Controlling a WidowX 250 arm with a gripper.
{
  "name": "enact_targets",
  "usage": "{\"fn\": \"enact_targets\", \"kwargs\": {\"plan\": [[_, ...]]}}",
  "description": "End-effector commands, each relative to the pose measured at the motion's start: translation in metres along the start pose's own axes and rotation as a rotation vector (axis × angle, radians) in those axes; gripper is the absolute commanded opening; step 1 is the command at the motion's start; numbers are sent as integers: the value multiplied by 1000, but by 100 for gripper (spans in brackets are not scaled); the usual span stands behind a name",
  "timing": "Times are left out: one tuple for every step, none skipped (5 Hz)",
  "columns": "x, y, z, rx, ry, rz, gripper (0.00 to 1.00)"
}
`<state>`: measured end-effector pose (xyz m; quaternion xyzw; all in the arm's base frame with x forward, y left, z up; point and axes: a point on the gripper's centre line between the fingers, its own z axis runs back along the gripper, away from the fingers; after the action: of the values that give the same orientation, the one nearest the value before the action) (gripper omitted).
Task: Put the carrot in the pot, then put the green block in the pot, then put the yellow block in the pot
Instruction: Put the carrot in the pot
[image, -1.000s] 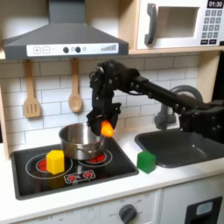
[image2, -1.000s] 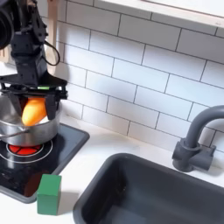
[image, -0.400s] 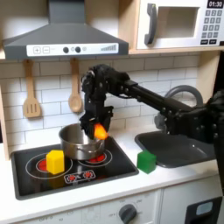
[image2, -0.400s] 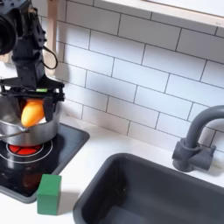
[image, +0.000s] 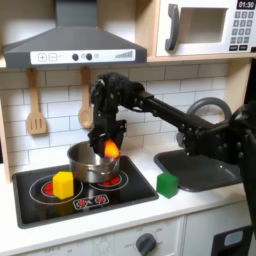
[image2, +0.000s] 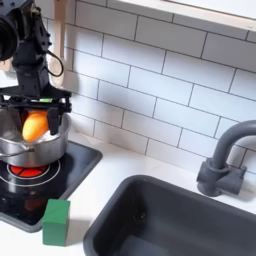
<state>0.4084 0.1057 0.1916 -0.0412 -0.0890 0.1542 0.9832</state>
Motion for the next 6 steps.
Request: {"fn": "enact_targets", "kwargs": {"plan": [[-3, -3, -1, 2, 7, -22, 100], [-2, -6, 3, -5, -8, -28, 100], [-6, -7, 3, -6, -8, -32, 100], [-16, -14, 8, -16, -9, -53, 100], [-29, -31, 17, -27, -22, -94, 100], [-43, -42, 19, -50, -10, -110, 100]]}}
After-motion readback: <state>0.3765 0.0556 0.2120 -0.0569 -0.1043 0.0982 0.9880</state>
